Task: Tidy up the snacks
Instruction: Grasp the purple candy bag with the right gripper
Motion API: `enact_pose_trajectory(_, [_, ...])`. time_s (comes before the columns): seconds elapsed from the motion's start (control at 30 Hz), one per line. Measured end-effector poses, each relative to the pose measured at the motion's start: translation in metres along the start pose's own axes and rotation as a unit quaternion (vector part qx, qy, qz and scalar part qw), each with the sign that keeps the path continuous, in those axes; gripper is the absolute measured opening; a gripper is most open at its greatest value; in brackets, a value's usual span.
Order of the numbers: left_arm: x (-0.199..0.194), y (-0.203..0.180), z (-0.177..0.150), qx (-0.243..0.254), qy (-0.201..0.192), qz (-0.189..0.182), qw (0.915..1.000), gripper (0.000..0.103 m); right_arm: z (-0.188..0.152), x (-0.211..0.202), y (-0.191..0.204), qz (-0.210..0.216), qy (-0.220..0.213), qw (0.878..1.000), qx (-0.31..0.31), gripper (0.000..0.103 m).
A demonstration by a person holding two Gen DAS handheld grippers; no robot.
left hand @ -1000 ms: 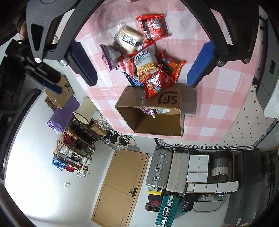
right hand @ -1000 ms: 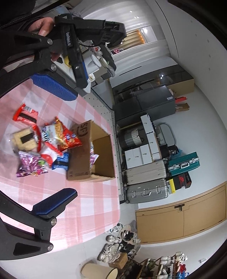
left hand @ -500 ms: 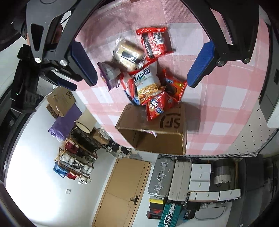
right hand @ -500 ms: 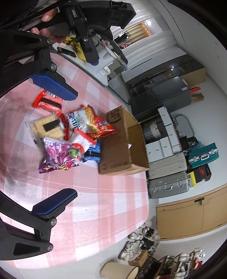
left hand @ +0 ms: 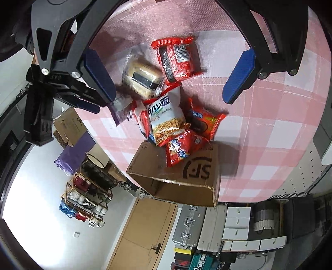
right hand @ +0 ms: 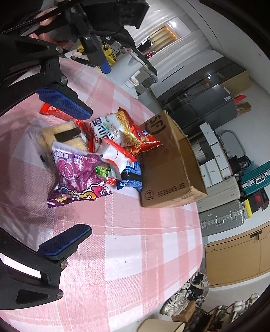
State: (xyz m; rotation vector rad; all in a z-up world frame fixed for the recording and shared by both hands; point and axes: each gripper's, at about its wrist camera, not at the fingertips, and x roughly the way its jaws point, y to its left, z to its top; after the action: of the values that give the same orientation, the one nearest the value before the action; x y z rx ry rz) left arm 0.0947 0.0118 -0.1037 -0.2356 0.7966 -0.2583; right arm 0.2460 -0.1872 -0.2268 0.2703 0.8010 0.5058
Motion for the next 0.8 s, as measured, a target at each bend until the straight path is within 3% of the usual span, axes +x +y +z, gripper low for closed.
enact_pose_trajectory(0.43, [0.019, 0.011, -0.010, -0.007, 0.020, 0.001, 0.9998, 0.102, 0.004, 0.036, -0.011, 0.015, 0.026, 0.999, 0.013, 0.100])
enact_pose_trajectory(0.67, [0.023, 0.012, -0.013, -0.008, 0.025, 0.002, 0.9997, 0.102, 0.000, 0.048, -0.013, 0.019, 0.051, 0.998, 0.011, 0.060])
enact_pose_trajectory(0.8, [0.024, 0.013, -0.014, -0.010, 0.025, 0.005, 0.9996, 0.102, -0.001, 0.044, -0.013, 0.027, 0.044, 0.999, 0.004, 0.052])
